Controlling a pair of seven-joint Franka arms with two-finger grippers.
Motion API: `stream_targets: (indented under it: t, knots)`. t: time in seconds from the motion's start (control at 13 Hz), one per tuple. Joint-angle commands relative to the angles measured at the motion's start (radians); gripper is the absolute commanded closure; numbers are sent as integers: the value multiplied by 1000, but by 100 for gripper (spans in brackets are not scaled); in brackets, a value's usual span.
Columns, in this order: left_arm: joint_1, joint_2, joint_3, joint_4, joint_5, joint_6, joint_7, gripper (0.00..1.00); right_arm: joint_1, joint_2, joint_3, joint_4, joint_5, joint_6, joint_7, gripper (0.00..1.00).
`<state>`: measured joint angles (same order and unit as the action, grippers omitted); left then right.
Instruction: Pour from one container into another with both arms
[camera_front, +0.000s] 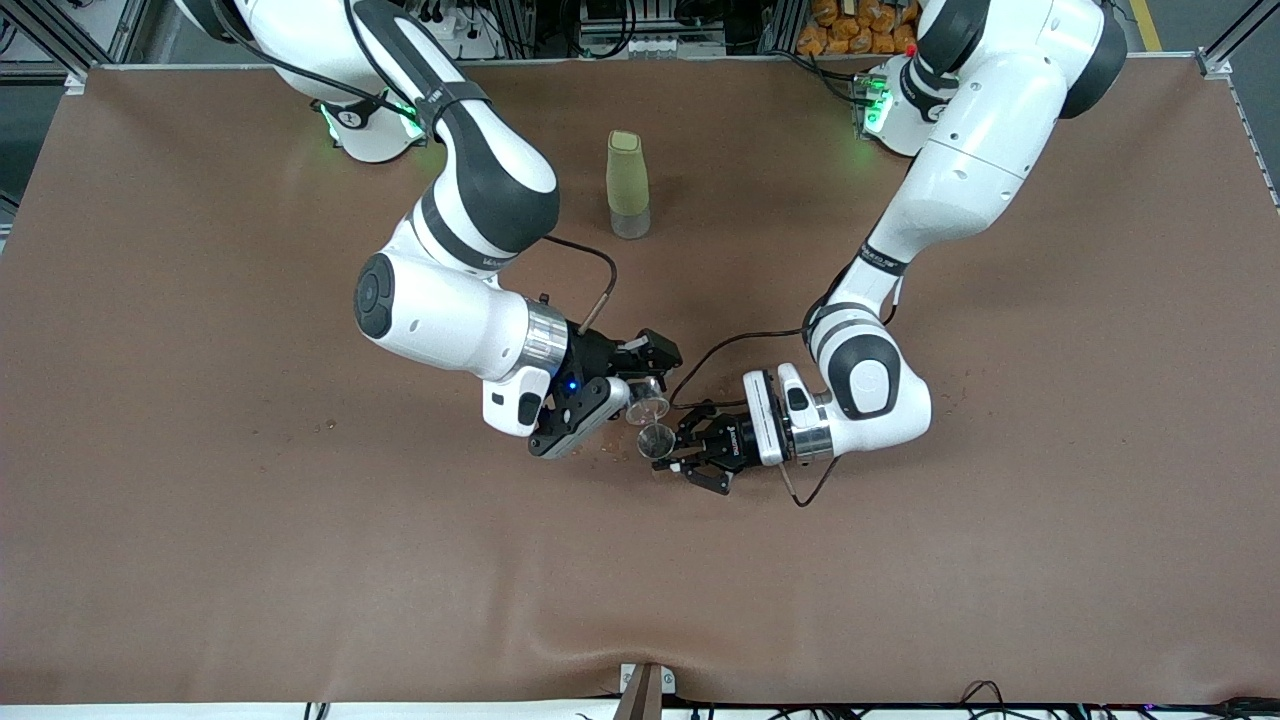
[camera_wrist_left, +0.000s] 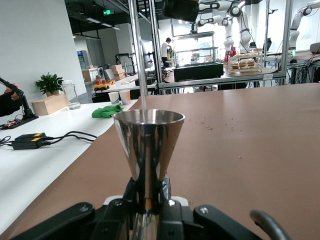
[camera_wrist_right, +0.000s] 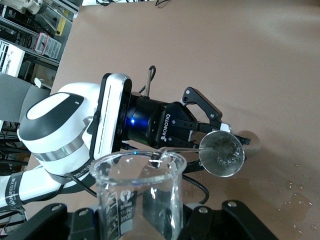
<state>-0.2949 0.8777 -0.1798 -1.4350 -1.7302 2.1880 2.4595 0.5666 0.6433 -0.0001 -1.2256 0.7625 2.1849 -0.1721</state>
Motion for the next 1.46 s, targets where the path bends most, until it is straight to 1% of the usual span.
stream_targets:
  t: [0.0, 0.39, 0.46, 0.62, 0.77, 1.0, 1.39]
  knots:
    - [3, -13, -1, -15, -32, -27, 4, 100, 16, 1, -11, 6, -20, 9, 58, 100]
    - [3, -14, -4, -16, -34, -30, 3, 100, 22, -1, -11, 6, -64, 7, 143, 100]
    - [10, -13, -21, -16, -34, -30, 3, 100, 22, -1, -11, 6, -66, 4, 146, 100]
    - [13, -11, -26, -18, -32, -30, 4, 100, 22, -2, -11, 6, -71, -2, 173, 100]
    - [13, -13, -26, -18, -32, -30, 4, 100, 26, -4, -11, 6, -97, -5, 190, 100]
    - [13, -13, -26, -19, -32, -30, 4, 100, 26, -8, -11, 6, -112, -49, 194, 100]
    - [14, -13, -26, -24, -32, -36, 0, 100, 24, -11, -11, 14, -152, -85, 267, 100]
